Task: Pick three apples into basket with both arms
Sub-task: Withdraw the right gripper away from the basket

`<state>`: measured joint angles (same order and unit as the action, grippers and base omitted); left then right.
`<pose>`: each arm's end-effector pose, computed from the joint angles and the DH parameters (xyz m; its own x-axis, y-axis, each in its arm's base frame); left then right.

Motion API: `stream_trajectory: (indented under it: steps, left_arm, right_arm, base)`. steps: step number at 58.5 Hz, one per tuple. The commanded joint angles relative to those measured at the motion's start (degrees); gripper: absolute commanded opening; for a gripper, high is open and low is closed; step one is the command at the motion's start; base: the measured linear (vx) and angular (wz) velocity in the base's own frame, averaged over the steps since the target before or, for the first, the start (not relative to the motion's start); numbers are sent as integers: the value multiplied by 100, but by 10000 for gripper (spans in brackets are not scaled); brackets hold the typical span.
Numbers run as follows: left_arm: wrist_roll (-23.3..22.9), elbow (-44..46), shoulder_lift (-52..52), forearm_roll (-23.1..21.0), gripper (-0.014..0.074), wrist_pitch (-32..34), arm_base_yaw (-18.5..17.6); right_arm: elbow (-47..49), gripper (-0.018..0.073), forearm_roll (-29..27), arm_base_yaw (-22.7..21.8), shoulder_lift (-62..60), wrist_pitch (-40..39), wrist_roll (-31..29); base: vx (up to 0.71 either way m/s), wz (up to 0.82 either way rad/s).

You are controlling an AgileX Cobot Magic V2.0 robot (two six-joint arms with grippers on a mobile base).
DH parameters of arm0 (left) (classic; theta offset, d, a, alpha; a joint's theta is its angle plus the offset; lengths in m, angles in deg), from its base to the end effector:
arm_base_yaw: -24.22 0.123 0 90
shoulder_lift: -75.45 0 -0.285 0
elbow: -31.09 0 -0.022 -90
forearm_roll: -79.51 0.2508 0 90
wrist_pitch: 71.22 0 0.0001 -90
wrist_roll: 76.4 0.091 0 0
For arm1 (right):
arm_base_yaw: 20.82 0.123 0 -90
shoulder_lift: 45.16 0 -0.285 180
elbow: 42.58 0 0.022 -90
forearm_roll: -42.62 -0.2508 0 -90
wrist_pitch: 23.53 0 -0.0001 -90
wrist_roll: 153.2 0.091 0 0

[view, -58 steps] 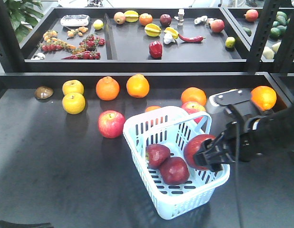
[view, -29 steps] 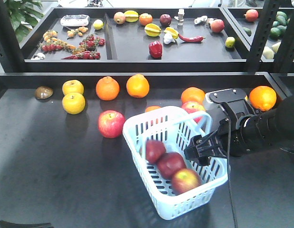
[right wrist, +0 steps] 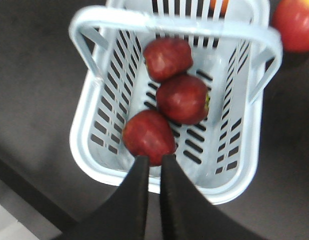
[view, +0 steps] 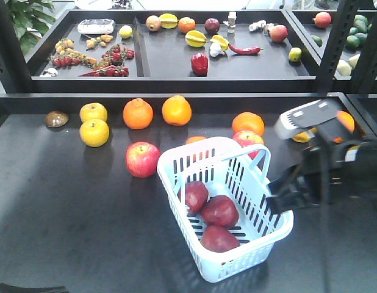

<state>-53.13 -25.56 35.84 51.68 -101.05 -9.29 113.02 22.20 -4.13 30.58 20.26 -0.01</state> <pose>0.0768 -0.0763 0.2508 -0.4721 0.2854 -0.8341 0.6883 0.7105 -0.1465 0.2185 0.0885 0.3070 -0.6539 -0.4027 -0.6405 -0.5661 0.8221 0.0611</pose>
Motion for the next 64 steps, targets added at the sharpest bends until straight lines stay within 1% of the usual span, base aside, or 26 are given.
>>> stream_trajectory:
  steps: [1,6,21,28,39,44,64]
  left_arm:
    - [-31,137,-19,-142,-6,305,-18]
    - [-31,137,-19,-142,-6,305,-18]
    - [-31,137,-19,-142,-6,305,-18]
    - [-31,137,-19,-142,-6,305,-18]
    - [-31,137,-19,-142,-6,305,-18]
    - [-31,137,-19,-142,-6,305,-18]
    - [-31,137,-19,-142,-6,305,-18]
  right_arm:
    - [-12,-10,-82,-11,-750,-129,-73]
    - [-392,-8,-67,-20,-1334,-178,-67]
    - [-2252,-6,-58,-20,-2991,-710,9]
    - [-2696,-6,-43,-20,-3494,-944,16]
    - [-2785,-6,-24,-20,-3835,-970,16]
    - [-2785,-6,-107,-20,-3848,-970,16]
    - [-2785,-6,-111,-20,-3848,-947,22]
  base:
    - [0,0]
    - [0,0]
    - [0,0]
    - [0,0]
    - [0,0]
    - [0,0]
    - [0,0]
